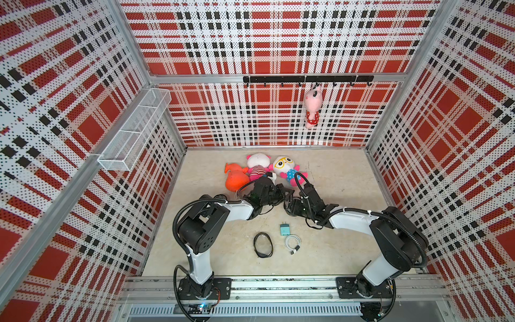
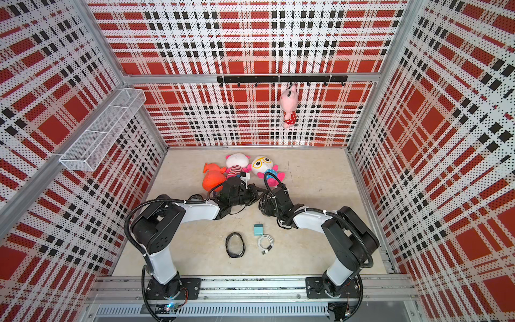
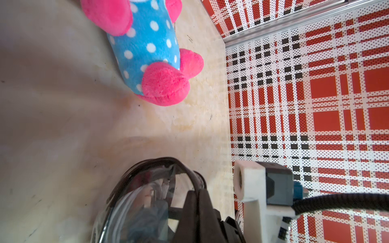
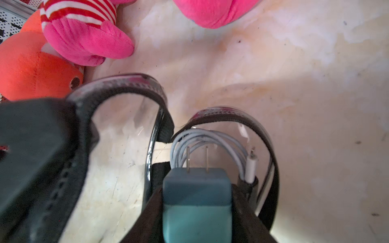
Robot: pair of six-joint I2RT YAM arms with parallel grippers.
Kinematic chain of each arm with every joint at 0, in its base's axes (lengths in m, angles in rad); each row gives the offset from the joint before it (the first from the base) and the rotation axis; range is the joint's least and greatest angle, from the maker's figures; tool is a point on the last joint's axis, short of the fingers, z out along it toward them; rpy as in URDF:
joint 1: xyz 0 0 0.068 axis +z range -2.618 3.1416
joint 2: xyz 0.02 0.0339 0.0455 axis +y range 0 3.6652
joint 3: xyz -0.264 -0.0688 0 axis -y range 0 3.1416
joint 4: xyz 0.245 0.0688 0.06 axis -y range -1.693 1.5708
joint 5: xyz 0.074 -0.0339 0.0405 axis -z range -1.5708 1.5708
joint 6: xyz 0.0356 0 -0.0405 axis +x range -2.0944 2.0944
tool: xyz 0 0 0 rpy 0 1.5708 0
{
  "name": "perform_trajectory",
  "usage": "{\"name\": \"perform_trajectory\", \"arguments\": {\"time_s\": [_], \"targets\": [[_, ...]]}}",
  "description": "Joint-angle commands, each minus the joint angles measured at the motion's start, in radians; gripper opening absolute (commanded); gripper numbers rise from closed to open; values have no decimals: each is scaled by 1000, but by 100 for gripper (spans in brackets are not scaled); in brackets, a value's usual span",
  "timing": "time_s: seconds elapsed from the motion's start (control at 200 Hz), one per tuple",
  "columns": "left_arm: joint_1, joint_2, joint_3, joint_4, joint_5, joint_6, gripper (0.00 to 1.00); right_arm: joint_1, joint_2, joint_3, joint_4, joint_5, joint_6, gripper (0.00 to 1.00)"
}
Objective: Pack away charging kits
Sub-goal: Place the storage bag at the center of the board.
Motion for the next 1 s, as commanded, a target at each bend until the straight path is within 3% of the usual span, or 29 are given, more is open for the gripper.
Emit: {"name": "perform_trajectory", "arguments": {"time_s": [0.0, 0.416, 0.636, 0.982, 0.997], "targets": [[-1, 22, -9, 31, 22, -9, 0, -5, 10, 28, -9, 59, 0, 39], [3, 25, -4, 33, 29, -7, 0, -6, 80, 68, -23, 75, -9, 44], [4, 22, -3, 32, 23, -2, 0, -5, 46, 56, -32, 61, -7, 49], [7, 18, -2, 33, 25, 14, 0, -6, 12, 49, -55, 66, -5, 65], [7, 17, -3, 33, 23, 16, 3, -6, 9, 49, -60, 69, -5, 66]]}}
